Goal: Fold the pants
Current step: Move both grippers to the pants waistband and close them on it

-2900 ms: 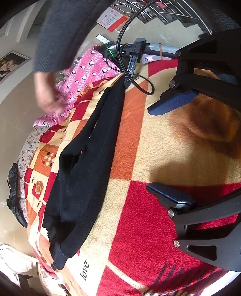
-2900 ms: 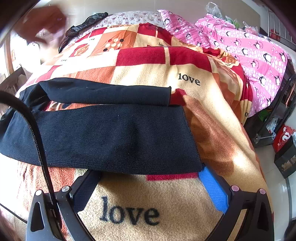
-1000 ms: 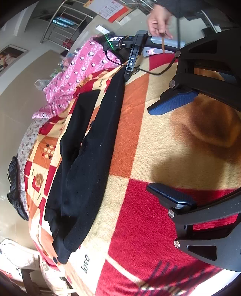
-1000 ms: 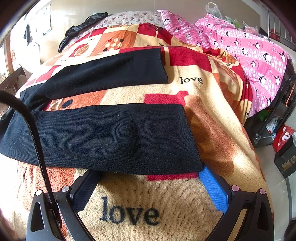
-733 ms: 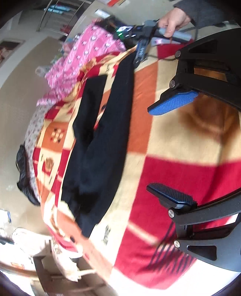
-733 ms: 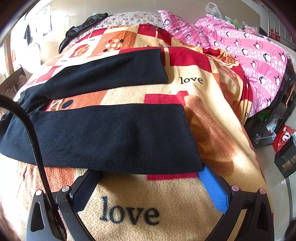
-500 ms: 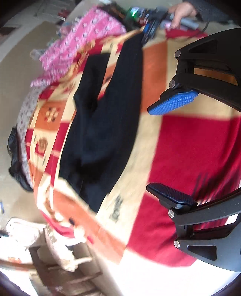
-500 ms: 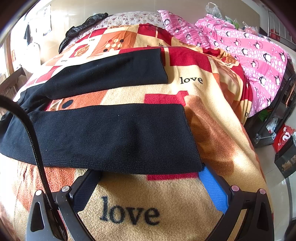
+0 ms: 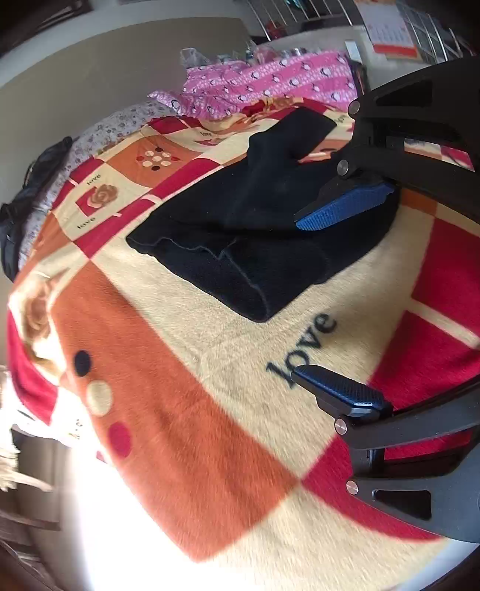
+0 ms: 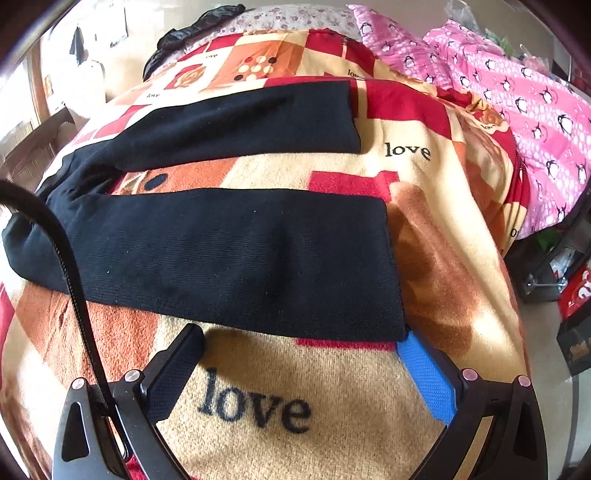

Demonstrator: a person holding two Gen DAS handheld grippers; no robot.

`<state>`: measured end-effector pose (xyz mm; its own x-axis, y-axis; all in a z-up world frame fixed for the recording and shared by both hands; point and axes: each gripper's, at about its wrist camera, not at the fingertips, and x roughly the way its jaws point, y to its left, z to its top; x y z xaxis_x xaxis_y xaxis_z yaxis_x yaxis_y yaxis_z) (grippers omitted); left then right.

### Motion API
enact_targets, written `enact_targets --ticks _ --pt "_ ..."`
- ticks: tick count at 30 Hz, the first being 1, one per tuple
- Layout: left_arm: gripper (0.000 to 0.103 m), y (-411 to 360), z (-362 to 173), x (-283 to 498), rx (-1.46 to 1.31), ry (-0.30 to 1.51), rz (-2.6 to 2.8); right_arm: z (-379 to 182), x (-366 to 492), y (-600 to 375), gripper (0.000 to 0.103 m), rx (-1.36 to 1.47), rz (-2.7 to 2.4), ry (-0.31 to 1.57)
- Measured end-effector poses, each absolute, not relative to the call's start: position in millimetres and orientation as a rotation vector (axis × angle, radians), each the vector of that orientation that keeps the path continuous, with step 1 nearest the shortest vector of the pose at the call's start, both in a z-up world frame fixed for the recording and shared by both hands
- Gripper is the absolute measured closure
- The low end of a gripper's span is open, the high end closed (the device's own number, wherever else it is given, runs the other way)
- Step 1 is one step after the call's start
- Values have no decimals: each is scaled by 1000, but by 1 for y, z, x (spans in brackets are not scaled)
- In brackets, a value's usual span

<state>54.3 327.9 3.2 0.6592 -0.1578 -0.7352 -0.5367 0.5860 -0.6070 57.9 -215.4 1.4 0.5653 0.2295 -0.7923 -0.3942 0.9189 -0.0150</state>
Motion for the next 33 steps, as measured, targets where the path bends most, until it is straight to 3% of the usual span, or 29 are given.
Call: enact_targets --ticks 5,8,9,10,13,16,19,23,24,33 --pt "27 320 -2 79 -951 841 180 3 56 -216 0 -189 375 892" --pt "27 307 4 90 -761 813 207 5 55 -220 0 -162 401 893" --pt "27 306 4 90 -688 802 238 9 55 -225 2 -131 432 891" --pt "27 301 5 89 -606 793 267 13 54 -232 11 -81 462 881" --pt "37 289 2 82 -451 763 260 24 55 -274 15 229 498 859" --pt "45 292 -8 74 -472 736 218 17 62 -318 15 625 552 872" --pt "46 299 -7 68 -506 681 183 3 77 -339 15 872 564 955" --pt "46 301 -9 69 -526 689 156 6 95 -330 16 857 489 1108" --pt "46 299 -7 72 -527 693 156 9 99 -328 21 840 451 1128" --pt "46 298 -10 73 -541 716 153 3 122 -299 19 934 515 1167"
